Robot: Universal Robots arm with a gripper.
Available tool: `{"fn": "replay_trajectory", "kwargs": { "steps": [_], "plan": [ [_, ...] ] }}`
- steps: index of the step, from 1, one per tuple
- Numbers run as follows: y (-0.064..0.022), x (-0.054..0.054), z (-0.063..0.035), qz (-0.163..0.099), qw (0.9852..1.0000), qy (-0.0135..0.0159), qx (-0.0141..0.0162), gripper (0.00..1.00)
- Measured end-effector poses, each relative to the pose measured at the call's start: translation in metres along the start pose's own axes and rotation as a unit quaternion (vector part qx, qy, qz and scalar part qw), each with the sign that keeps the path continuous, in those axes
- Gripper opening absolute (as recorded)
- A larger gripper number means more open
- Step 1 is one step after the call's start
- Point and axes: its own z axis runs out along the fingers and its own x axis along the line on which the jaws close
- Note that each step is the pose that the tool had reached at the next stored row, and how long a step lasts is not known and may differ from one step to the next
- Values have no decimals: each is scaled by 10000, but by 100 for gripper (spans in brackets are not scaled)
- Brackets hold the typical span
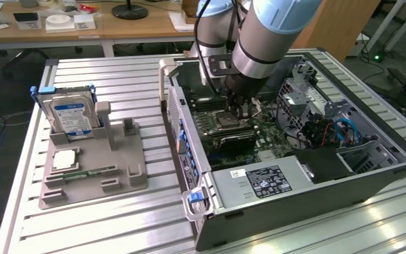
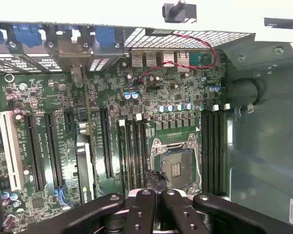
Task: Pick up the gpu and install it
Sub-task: 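Insert the gpu into the slot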
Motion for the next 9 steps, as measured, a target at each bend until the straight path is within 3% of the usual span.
{"fn": "replay_trajectory", "kwargs": {
  "steps": [1,9],
  "plan": [
    [0,0,0,22,9996,-282,-23,11],
    [0,0,0,25,9995,-320,-26,11]
  ]
}}
